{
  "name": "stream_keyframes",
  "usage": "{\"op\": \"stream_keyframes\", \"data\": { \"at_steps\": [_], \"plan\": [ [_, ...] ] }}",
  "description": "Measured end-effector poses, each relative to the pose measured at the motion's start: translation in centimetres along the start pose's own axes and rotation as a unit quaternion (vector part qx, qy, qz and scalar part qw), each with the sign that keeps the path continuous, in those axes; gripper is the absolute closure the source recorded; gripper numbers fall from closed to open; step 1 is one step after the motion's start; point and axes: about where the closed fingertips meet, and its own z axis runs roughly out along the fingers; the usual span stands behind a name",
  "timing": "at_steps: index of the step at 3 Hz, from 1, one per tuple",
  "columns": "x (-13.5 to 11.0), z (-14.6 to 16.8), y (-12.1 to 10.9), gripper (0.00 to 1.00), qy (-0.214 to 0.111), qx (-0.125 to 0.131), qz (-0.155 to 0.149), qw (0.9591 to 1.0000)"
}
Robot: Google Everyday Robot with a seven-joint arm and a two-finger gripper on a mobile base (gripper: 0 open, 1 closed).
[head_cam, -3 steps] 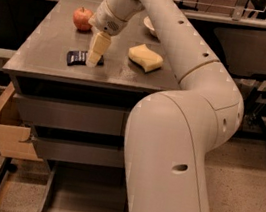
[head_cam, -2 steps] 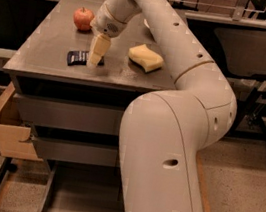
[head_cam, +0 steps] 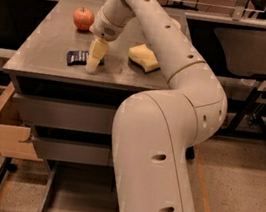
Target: Place rxbar blueberry into bottom drawer
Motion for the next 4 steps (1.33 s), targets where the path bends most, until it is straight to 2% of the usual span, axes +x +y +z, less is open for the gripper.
{"op": "stream_keyframes", "data": {
  "at_steps": [2, 4],
  "plan": [
    [0.3, 1.2, 0.2, 0.39, 0.010, -0.011, 0.004, 0.9999],
    [-0.4, 0.1, 0.0, 0.86, 0.010, -0.011, 0.004, 0.9999]
  ]
}}
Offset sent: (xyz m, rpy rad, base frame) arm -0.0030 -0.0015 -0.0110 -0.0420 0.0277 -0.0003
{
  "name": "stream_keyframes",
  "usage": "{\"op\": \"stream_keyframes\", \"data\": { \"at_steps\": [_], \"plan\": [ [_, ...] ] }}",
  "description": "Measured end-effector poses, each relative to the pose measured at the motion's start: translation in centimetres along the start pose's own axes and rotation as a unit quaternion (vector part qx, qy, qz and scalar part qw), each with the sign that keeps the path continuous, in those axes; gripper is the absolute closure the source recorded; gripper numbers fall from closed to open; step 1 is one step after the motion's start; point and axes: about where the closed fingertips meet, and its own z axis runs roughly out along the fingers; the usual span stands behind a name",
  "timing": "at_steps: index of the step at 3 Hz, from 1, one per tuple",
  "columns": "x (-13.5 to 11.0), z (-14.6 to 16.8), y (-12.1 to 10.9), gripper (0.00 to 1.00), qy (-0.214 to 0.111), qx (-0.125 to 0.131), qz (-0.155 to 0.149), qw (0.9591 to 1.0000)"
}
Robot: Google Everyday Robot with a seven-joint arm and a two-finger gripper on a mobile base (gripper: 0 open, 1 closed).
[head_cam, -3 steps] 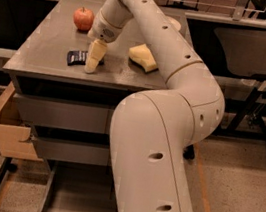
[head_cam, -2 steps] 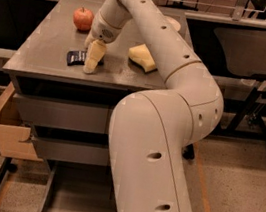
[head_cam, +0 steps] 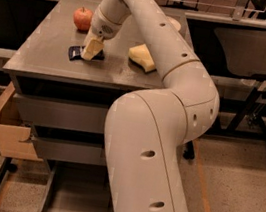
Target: Place rxbar blueberry into bottom drawer
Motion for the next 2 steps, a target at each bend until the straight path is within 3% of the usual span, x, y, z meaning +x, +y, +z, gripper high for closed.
{"op": "stream_keyframes", "data": {
  "at_steps": [1, 2],
  "plan": [
    [0.0, 0.0, 0.0, 1.00, 0.000, 0.000, 0.000, 1.0000],
    [-0.4, -3.4, 1.5, 1.00, -0.030, 0.008, -0.017, 0.9994]
  ]
}}
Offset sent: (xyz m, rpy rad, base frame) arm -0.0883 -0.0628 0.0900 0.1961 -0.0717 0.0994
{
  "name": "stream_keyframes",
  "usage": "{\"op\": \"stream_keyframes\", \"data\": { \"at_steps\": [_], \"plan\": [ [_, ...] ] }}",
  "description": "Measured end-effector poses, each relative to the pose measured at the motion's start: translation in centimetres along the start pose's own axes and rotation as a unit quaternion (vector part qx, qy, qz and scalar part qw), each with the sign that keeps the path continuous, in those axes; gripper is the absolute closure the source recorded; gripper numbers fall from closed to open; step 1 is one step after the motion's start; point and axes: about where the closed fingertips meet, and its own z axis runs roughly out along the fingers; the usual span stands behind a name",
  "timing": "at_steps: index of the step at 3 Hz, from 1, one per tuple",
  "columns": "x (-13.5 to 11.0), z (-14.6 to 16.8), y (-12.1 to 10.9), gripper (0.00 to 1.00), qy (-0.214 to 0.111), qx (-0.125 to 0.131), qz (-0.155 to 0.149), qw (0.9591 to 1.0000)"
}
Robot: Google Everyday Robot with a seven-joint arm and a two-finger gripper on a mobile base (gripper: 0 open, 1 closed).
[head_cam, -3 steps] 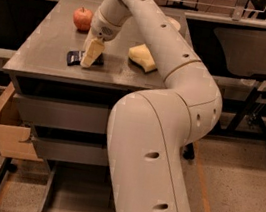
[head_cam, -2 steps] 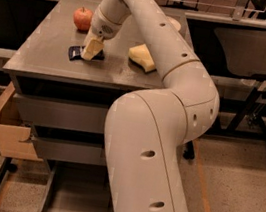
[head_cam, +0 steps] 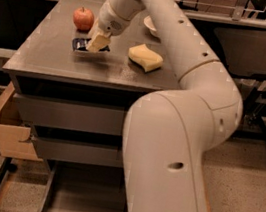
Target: Place rxbar blueberry into bottom drawer
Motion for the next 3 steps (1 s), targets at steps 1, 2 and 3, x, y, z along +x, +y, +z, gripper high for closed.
{"op": "stream_keyframes", "data": {
  "at_steps": [1, 2, 3],
  "plan": [
    [-0.6, -5.1, 3.9, 1.00, -0.030, 0.007, -0.026, 0.9992],
    [0.3, -7.2, 9.1, 1.00, -0.046, -0.018, -0.026, 0.9985],
    [0.3, -7.2, 9.1, 1.00, -0.046, -0.018, -0.026, 0.9985]
  ]
}}
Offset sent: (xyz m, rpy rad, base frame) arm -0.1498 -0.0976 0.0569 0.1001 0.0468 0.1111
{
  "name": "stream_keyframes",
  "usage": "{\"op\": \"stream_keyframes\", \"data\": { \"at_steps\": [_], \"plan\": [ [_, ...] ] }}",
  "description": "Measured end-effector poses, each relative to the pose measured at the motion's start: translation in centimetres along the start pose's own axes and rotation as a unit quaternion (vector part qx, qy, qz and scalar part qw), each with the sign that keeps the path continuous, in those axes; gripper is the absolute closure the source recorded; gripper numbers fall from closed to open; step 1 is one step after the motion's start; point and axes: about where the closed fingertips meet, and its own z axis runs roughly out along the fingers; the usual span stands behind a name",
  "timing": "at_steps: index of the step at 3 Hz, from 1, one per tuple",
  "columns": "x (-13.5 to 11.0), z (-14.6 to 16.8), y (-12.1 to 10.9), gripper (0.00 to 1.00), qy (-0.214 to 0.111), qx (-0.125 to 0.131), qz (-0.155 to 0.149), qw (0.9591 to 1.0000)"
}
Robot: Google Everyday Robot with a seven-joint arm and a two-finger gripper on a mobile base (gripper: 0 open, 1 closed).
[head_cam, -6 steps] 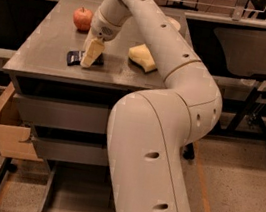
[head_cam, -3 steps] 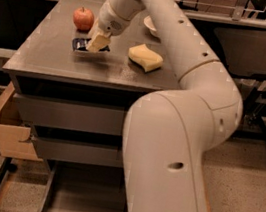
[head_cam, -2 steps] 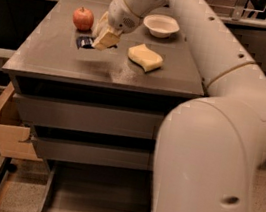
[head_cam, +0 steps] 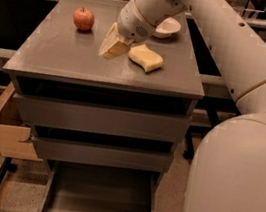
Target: Place rxbar blueberry into bottom drawer
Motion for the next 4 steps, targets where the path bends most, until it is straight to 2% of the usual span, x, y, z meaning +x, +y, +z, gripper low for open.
{"op": "stream_keyframes", "data": {
  "at_steps": [1, 2, 3, 4],
  "plan": [
    [1.2, -1.3, 0.5, 1.00, 0.005, 0.016, 0.015, 0.9997],
    [3.4, -5.0, 2.0, 1.00, 0.018, 0.059, 0.044, 0.9972],
    [6.3, -9.7, 3.8, 1.00, 0.032, 0.103, 0.077, 0.9912],
    [10.0, -14.3, 5.3, 1.00, 0.031, 0.139, 0.106, 0.9841]
  ]
}}
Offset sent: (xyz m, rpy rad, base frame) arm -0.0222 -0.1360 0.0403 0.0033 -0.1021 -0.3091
